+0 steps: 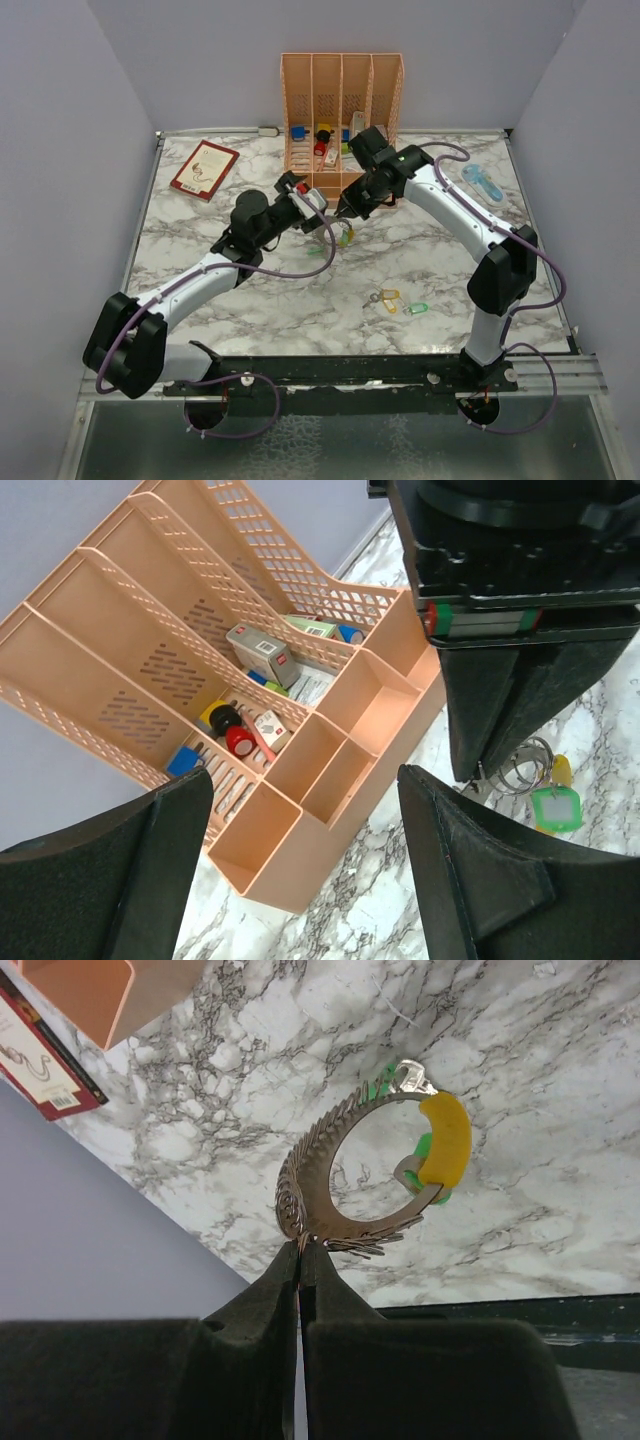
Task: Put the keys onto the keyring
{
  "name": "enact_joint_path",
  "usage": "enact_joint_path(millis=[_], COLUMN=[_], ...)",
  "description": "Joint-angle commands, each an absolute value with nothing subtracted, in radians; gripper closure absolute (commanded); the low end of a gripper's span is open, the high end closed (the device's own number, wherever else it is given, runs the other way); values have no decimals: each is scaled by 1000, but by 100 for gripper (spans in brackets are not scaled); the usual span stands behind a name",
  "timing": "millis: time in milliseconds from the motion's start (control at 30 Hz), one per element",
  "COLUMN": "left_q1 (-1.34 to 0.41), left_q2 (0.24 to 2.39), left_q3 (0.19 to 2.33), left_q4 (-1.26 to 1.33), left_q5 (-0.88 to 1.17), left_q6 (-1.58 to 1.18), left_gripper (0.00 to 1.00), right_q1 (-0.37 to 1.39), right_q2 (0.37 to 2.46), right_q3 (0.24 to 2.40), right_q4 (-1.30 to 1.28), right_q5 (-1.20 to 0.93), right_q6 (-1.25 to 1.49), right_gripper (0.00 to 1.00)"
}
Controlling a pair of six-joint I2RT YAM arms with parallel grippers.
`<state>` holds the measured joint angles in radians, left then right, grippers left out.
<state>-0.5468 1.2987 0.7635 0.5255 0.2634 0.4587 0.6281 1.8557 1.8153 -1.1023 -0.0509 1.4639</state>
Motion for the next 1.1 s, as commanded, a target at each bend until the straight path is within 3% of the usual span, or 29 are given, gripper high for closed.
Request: enact_joint_path(millis=[0,400,933,1067], left_q1=[-569,-591,-591,-591], left_q2=[1250,1228,1293,1298], left_q3=[752,682,647,646], left_q4=[550,544,673,698], left_q5=[242,321,404,459], left_q6=[414,352,380,363], left_gripper=[23,23,23,27], right_q1=[630,630,631,631], right_q2=[1840,1795,1728,1726], right_q3=[1826,1789,1690,1687], right_q4=[-1125,-1097,-975,-957], right_q5=[-41,0,-99,-110], right_q6=[1652,1754,1725,1713], right_gripper=[99,99,99,99])
